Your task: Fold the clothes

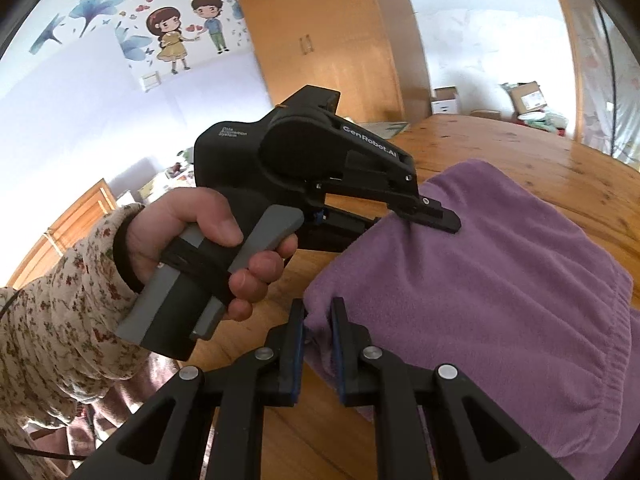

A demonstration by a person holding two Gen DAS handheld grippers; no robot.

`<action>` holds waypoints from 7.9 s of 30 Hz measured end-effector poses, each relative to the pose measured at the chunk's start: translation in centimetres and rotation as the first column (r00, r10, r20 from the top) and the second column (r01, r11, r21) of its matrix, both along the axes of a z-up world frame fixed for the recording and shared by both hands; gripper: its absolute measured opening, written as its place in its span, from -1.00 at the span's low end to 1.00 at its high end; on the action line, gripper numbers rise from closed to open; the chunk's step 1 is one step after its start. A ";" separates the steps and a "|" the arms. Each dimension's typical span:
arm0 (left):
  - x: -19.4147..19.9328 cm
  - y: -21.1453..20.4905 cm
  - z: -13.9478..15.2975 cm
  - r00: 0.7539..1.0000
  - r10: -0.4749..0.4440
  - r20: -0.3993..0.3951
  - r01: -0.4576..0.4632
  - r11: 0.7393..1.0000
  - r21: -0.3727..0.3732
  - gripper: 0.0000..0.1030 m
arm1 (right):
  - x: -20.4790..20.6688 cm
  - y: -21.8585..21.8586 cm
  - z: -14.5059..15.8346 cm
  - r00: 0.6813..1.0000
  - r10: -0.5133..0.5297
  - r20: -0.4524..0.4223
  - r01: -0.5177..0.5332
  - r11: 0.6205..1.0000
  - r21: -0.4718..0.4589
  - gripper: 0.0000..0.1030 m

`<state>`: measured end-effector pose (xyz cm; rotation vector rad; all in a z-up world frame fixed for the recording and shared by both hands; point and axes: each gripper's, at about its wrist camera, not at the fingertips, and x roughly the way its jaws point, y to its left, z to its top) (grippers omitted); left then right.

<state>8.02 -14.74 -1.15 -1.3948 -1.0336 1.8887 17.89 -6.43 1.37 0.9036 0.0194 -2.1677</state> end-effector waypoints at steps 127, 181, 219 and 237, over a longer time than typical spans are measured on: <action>0.8 41.2 4.9 0.732 -0.663 -0.158 0.575 0.725 -0.380 -0.38 | 2.9 44.2 -1.3 0.391 -0.919 -0.058 0.920 0.387 0.065 -0.82; -0.9 31.8 7.1 0.859 -0.507 -0.070 0.509 0.860 0.030 -0.51 | 4.9 23.8 2.4 0.776 -0.517 -0.360 0.595 0.790 0.148 -0.82; -3.8 23.7 5.7 0.948 -0.302 -0.099 0.275 0.936 -0.217 -0.51 | 2.1 17.0 -1.3 0.899 -0.367 -0.239 0.418 0.881 0.221 -0.82; -2.4 20.2 7.8 0.954 -0.247 -0.171 0.210 0.956 -0.207 -0.46 | 3.7 15.8 -0.6 0.931 -0.292 -0.219 0.344 0.902 0.260 -0.69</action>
